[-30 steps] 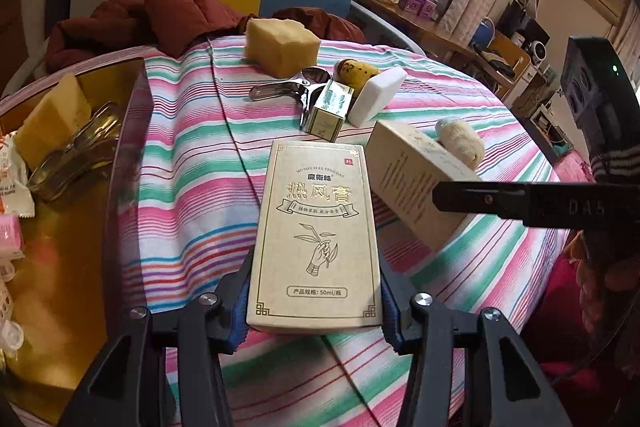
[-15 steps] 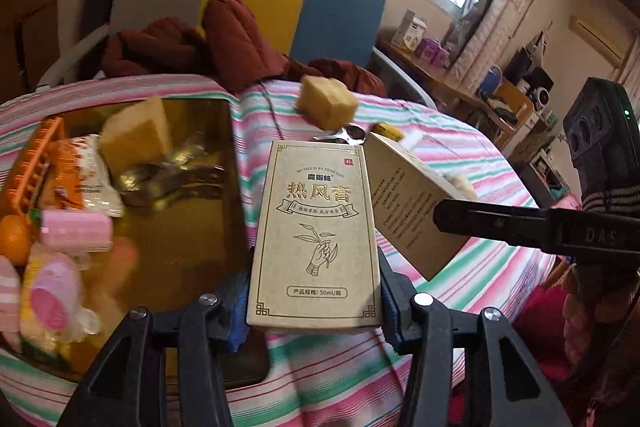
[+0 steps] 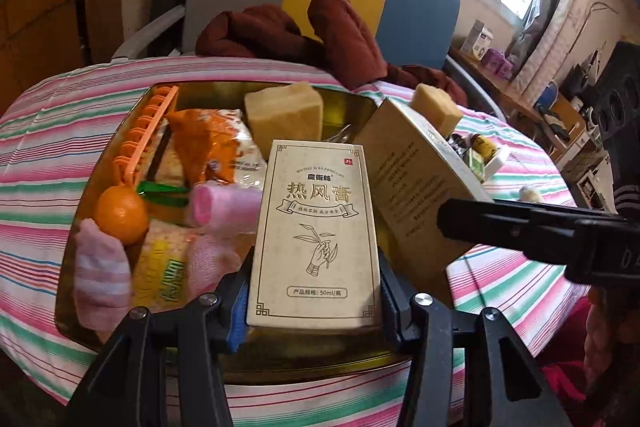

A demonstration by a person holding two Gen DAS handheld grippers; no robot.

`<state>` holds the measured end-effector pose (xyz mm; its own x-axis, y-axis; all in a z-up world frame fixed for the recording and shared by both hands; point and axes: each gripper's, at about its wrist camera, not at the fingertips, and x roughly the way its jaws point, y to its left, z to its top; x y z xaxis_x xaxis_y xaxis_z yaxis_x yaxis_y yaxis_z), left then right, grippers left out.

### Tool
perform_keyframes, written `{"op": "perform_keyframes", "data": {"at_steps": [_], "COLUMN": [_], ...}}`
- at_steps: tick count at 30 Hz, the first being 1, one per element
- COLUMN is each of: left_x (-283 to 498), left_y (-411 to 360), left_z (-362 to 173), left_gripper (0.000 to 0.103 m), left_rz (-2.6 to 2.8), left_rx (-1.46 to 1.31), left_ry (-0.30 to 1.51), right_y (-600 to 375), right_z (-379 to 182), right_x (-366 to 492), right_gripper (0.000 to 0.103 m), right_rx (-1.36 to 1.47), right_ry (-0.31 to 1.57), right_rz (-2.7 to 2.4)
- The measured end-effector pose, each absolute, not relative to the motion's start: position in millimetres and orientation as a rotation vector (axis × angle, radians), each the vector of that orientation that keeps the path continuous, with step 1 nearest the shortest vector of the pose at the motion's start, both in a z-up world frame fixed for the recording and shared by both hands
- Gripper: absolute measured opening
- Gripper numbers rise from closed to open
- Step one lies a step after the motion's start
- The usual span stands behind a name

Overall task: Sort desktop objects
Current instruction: 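Carry both cartons over the gold tray with both tools, then open both tools to drop the cartons into the tray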

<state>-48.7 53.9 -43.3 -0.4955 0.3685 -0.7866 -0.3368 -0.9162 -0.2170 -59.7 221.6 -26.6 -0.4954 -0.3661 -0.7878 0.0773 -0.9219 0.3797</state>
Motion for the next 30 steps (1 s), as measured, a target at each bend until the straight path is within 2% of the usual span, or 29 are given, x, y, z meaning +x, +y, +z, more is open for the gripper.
{"op": "perform_keyframes", "data": {"at_steps": [5,8,14,18,19,21,24,27,30], "left_x": [-49.5,-41.7,-23.9,-24.6,-26.5,-33.2,-37.0,-32.8,-26.8], "left_y": [49.0,46.1,39.1,29.7,29.2,30.8,36.7,38.8,35.5], "left_z": [-52.8,-54.8,-45.4,-37.5,-37.2,-37.6,-41.8,-45.5,-46.7], "left_gripper": [0.052,0.057,0.059,0.059,0.059,0.059,0.058,0.057,0.057], "left_rz": [2.343,2.321,2.337,2.384,2.390,2.397,2.398,2.375,2.365], "left_rx": [-1.340,-1.360,-1.333,-1.289,-1.289,-1.303,-1.332,-1.345,-1.340], "left_ry": [-0.046,-0.055,-0.033,-0.075,-0.082,-0.083,-0.058,-0.064,-0.093], "right_y": [195.8,189.1,196.9,205.5,207.5,208.5,201.8,195.5,192.8], "right_z": [-46.8,-56.6,-54.7,-43.1,-39.4,-33.6,-30.5,-34.5,-42.7], "right_x": [-66.4,-60.5,-47.4,-46.2,-48.4,-57.6,-79.5,-104.5,-124.9], "right_gripper": [0.055,0.056,0.068,0.069,0.067,0.054,0.040,0.034,0.034], "right_rx": [1.513,1.562,1.554,1.481,1.458,1.421,1.426,1.464,1.504], "right_ry": [-0.384,-0.372,-0.425,-0.410,-0.395,-0.342,-0.220,-0.129,-0.056], "right_rz": [-2.446,-2.388,-2.367,-2.421,-2.444,-2.475,-2.522,-2.527,-2.547]}}
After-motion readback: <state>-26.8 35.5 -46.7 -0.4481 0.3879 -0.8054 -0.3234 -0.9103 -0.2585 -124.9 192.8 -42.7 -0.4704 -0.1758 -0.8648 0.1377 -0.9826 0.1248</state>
